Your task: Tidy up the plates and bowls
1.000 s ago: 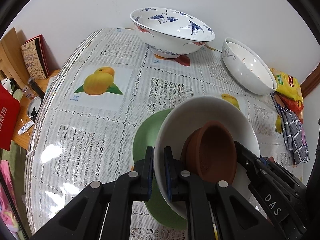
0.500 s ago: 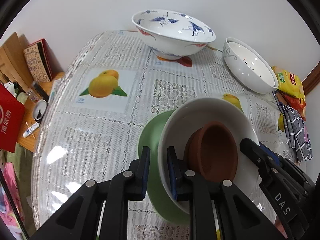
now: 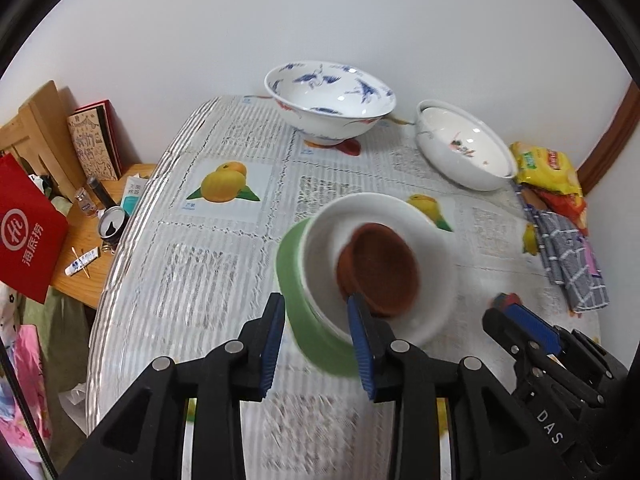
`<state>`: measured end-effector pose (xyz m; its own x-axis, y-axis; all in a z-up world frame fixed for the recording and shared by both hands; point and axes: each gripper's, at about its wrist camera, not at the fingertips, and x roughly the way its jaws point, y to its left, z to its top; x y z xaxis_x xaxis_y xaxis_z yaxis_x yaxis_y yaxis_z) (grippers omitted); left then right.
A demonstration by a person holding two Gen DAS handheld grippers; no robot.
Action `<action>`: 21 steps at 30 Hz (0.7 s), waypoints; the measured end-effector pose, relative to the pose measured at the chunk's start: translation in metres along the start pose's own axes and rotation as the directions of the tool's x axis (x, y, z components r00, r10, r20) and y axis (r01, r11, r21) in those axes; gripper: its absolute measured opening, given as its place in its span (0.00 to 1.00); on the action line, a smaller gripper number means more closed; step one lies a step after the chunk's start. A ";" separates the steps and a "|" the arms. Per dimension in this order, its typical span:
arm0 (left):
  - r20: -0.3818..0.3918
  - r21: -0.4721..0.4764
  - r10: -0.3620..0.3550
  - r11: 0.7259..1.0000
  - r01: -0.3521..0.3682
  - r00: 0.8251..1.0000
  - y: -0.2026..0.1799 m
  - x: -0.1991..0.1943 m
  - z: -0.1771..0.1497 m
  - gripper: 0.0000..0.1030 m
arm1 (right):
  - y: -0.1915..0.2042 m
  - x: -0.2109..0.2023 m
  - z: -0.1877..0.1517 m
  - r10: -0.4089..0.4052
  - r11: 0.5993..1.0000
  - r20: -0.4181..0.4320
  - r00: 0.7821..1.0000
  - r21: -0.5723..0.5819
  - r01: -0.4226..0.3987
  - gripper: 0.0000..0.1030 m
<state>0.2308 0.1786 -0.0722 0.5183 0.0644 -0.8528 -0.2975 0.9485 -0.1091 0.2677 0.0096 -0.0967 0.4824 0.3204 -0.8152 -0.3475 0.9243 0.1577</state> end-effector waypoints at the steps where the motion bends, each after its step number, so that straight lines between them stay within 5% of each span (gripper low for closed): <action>1: 0.006 0.001 -0.002 1.000 0.002 1.000 -0.002 -0.006 -0.003 0.31 | -0.003 -0.012 -0.005 -0.011 1.000 0.011 1.000 0.008 0.011 0.28; 12: 0.148 0.082 -0.050 0.996 0.038 0.988 -0.054 -0.106 -0.065 0.52 | -0.028 -0.136 -0.061 -0.143 0.989 0.140 0.980 0.046 0.138 0.32; 16: 0.185 0.118 -0.062 0.992 0.040 0.981 -0.070 -0.137 -0.088 0.57 | -0.037 -0.170 -0.083 -0.154 0.986 0.202 0.967 0.096 0.137 0.64; 21: 0.231 0.145 -0.065 0.989 0.032 0.971 -0.082 -0.168 -0.115 0.71 | -0.047 -0.208 -0.114 -0.170 0.982 0.240 0.956 0.123 0.143 0.77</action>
<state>0.0761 0.0541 0.0215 0.7080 0.0722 -0.7025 -0.1611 0.9850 -0.0612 0.0920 -0.1237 0.0023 0.7131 0.1992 -0.6722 -0.1730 0.9791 0.1067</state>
